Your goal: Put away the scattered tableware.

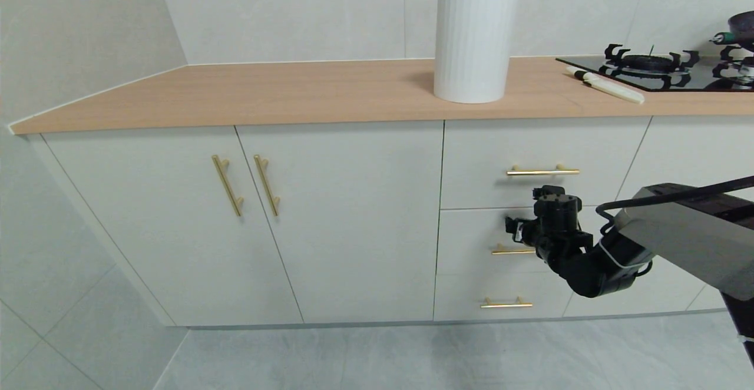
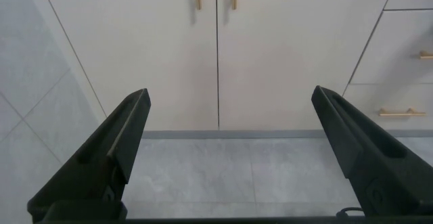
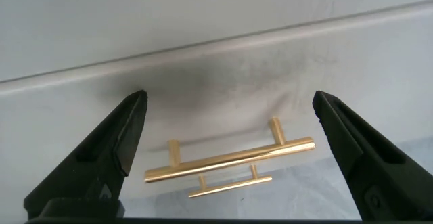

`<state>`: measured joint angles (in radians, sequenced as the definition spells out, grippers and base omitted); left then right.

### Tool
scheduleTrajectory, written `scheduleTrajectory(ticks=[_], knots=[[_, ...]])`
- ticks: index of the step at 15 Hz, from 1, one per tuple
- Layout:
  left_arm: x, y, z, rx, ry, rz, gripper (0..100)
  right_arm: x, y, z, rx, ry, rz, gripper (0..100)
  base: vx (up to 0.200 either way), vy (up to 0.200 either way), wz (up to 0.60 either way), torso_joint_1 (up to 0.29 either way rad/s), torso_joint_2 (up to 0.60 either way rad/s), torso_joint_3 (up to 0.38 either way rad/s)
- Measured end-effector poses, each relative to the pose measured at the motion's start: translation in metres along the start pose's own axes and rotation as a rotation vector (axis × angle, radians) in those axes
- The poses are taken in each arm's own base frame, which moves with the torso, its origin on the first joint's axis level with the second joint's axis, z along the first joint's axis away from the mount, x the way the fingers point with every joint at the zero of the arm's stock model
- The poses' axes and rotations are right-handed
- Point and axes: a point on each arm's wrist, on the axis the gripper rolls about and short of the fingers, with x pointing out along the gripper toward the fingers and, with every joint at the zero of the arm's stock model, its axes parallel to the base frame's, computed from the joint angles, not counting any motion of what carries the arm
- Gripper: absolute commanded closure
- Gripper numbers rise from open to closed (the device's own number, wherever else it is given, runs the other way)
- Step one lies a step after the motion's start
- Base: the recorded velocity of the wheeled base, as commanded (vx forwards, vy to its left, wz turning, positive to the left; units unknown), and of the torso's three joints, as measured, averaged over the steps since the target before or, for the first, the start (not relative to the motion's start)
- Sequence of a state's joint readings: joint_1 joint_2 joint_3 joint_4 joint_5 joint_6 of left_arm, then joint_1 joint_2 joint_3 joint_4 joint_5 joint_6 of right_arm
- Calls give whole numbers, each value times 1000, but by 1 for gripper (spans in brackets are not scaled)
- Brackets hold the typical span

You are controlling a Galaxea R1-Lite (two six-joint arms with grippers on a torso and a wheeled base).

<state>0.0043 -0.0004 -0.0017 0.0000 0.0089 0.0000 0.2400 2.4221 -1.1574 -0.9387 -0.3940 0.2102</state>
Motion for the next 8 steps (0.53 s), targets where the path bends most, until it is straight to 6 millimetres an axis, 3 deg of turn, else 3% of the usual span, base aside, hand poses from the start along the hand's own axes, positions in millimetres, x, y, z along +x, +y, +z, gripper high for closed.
scheduleTrajectory(ticks=[8], knots=[[0,0,0,0,0,0,0,6,-1,1,11,-22,-17,0,0,0,0,0,0,0]])
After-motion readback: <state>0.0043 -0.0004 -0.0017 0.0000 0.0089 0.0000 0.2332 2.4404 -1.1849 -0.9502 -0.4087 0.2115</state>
